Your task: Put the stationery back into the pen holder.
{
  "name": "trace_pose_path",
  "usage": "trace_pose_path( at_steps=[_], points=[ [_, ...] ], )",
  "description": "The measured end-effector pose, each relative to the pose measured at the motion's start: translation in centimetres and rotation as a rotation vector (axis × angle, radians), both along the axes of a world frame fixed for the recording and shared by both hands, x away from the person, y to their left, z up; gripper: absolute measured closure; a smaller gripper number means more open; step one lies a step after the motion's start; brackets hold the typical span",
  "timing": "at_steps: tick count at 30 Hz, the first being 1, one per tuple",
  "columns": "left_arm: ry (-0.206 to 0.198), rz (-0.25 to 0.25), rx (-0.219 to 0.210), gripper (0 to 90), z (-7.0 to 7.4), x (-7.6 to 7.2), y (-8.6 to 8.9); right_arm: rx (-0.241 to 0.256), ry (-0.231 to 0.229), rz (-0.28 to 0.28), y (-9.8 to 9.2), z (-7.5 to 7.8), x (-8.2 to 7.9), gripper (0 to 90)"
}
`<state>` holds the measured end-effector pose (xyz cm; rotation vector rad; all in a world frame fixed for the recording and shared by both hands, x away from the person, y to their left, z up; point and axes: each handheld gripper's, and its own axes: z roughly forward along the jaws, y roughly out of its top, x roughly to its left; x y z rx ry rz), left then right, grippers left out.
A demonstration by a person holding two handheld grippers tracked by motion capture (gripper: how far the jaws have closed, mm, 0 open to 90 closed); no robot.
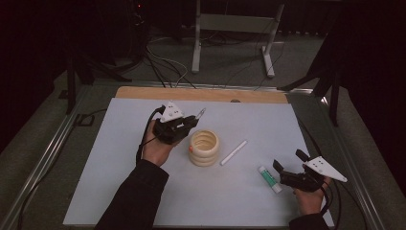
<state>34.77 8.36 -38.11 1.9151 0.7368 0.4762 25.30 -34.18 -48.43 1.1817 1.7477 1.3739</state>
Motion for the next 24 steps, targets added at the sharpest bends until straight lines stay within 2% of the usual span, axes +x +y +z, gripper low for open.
trace_pose_path(
  at_steps=[15, 24],
  points=[
    [-0.021, -0.004, -0.019, 80.5, 0.3, 0.9, -1.1, -0.001, 0.001, 0.0, 0.0, 0.0, 0.0, 0.2],
    [-0.02, -0.027, -0.003, 80.5, 0.1, 1.3, -2.3, 0.001, 0.001, 0.0, 0.0, 0.0, 0.0, 0.2]
  ],
)
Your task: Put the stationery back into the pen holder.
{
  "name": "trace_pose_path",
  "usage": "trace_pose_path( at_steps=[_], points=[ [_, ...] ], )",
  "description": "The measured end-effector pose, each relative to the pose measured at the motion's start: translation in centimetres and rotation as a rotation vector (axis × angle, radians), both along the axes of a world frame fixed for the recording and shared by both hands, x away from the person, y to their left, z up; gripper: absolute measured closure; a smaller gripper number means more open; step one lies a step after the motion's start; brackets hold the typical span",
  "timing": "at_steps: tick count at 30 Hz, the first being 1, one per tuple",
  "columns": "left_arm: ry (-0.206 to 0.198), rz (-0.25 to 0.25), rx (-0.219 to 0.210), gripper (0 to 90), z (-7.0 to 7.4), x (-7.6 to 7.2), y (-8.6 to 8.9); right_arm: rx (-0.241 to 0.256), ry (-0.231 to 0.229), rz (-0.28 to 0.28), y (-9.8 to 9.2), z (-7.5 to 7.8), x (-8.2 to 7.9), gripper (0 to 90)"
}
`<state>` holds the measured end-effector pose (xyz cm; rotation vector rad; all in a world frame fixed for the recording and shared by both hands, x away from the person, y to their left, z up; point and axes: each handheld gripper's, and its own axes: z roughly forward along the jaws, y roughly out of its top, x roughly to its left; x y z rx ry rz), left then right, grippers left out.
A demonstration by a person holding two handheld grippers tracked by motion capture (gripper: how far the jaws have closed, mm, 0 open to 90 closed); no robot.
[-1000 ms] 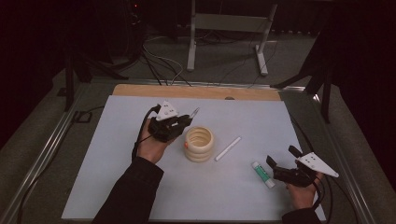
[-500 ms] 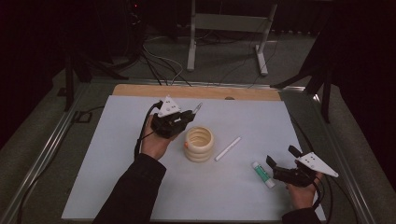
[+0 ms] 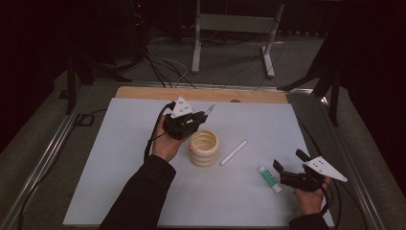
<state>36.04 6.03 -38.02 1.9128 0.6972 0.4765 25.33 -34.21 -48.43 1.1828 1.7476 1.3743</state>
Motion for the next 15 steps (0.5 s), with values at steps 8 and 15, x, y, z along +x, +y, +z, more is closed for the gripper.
trace_pose_path(
  at_steps=[8, 15],
  points=[
    [0.003, -0.008, -0.005, 80.4, -0.1, 0.4, -0.8, 0.003, -0.001, -0.001, 0.0, 0.0, 0.0, 0.2],
    [0.007, -0.014, -0.017, 80.3, -0.3, 0.6, -1.5, 0.003, -0.001, -0.001, 0.0, 0.0, 0.0, 0.2]
  ],
)
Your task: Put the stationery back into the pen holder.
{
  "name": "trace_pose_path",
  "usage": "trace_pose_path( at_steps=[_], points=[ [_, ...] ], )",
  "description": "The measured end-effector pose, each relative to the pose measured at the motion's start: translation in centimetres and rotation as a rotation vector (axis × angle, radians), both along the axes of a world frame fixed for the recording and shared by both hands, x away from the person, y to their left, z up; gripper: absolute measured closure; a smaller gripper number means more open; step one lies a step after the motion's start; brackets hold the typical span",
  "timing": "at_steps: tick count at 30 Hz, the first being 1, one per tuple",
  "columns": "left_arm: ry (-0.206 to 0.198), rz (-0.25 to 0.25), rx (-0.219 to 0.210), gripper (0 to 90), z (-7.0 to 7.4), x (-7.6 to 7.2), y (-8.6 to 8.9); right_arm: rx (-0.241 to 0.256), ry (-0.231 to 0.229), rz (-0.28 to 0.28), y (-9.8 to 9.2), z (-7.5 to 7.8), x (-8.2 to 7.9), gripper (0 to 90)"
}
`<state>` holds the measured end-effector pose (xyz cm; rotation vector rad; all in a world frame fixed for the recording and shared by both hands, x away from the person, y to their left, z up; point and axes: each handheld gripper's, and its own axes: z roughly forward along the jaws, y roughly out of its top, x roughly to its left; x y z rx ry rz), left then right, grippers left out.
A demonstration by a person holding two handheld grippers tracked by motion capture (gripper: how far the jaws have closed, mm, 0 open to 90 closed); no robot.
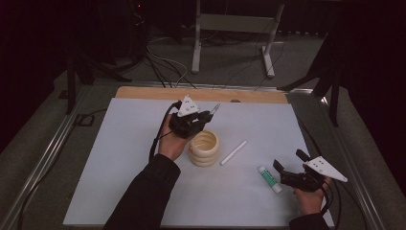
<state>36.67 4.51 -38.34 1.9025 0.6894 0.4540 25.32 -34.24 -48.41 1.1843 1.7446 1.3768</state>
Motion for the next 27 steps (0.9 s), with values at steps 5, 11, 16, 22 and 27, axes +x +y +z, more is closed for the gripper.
trace_pose_path(
  at_steps=[5, 11, 16, 22, 27],
  points=[
    [0.006, -0.001, -0.008, 80.1, -0.4, 0.2, -0.5, 0.002, -0.001, 0.0, 0.0, 0.0, 0.0, 0.2],
    [0.01, -0.006, -0.015, 79.7, -0.6, 0.2, -0.7, 0.002, -0.001, 0.0, 0.0, 0.0, 0.0, 0.2],
    [0.019, -0.009, -0.008, 79.4, -1.1, 0.3, -0.8, 0.002, -0.001, 0.0, 0.0, 0.0, 0.0, 0.2],
    [0.044, -0.008, 0.007, 79.5, -2.0, 0.2, -0.6, 0.002, 0.0, 0.0, 0.0, 0.0, 0.0, 0.2],
    [0.07, 0.0, 0.002, 79.5, -2.9, 0.0, -0.1, 0.001, 0.0, 0.0, 0.0, 0.0, 0.0, 0.2]
  ],
)
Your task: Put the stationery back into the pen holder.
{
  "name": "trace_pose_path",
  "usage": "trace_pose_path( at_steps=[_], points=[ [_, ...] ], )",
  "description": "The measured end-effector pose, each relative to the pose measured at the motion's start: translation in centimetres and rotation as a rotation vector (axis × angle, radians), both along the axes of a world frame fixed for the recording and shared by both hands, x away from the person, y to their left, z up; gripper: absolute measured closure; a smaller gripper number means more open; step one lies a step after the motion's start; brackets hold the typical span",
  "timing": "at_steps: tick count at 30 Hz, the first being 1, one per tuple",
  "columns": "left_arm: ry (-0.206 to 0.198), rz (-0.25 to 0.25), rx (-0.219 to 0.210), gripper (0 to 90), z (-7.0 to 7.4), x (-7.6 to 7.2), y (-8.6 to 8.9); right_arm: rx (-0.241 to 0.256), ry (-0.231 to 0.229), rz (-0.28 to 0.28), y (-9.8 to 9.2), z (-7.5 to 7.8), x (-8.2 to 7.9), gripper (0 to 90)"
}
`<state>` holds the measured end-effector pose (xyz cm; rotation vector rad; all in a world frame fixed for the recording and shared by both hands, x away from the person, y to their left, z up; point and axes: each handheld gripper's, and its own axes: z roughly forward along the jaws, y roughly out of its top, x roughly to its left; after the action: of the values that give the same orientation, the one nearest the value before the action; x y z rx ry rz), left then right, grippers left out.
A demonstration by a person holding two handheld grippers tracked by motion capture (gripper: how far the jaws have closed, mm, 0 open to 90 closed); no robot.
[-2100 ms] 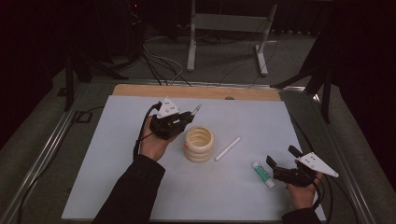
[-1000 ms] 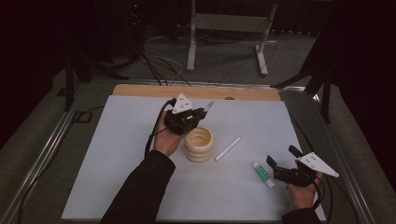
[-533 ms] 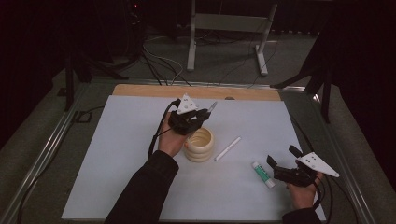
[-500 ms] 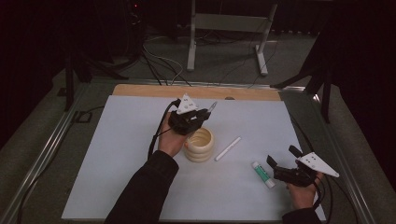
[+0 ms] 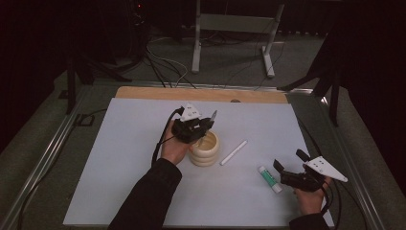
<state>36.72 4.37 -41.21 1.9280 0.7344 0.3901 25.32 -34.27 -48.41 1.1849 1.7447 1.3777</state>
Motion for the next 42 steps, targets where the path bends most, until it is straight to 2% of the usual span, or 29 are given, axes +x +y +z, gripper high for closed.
trace_pose_path(
  at_steps=[10, 22, 28, 31, 33, 34, 35, 37, 40, 42],
  points=[
    [0.051, 0.005, -0.008, 79.5, -1.6, -0.2, 0.4, -0.002, 0.001, 0.001, 0.0, 0.0, 0.0, 0.2],
    [0.103, 0.004, 0.002, 79.9, -2.5, -0.5, 0.6, -0.006, 0.001, 0.002, 0.1, 0.0, 0.0, 0.2],
    [0.112, 0.003, 0.014, 79.9, -2.7, -0.6, 0.6, -0.006, 0.002, 0.002, 0.1, 0.0, 0.0, 0.2],
    [0.138, 0.002, 0.036, 80.0, -2.9, -0.6, 0.4, -0.007, 0.001, 0.002, 0.1, 0.0, 0.0, 0.2],
    [0.134, 0.0, 0.037, 79.9, -3.0, -0.7, 0.4, -0.007, 0.001, 0.002, 0.1, 0.0, 0.0, 0.2],
    [0.118, -0.001, 0.032, 79.4, -2.9, -0.8, 0.5, -0.006, 0.001, 0.002, 0.1, 0.0, 0.0, 0.2],
    [0.101, 0.002, 0.013, 73.0, -2.8, -0.9, 0.6, -0.006, 0.002, 0.002, 0.1, 0.0, 0.0, 0.2],
    [0.079, 0.021, -0.015, 45.6, -2.5, -1.0, 0.8, -0.006, 0.002, 0.002, 0.1, 0.0, 0.0, 0.2],
    [0.076, 0.043, -0.041, 29.1, -2.2, -1.0, 1.2, -0.006, 0.003, 0.003, 0.1, -0.1, 0.0, 0.2],
    [0.068, 0.063, -0.045, 24.9, -2.0, -0.9, 1.6, -0.006, 0.003, 0.004, 0.1, -0.1, 0.1, 0.2]
  ],
)
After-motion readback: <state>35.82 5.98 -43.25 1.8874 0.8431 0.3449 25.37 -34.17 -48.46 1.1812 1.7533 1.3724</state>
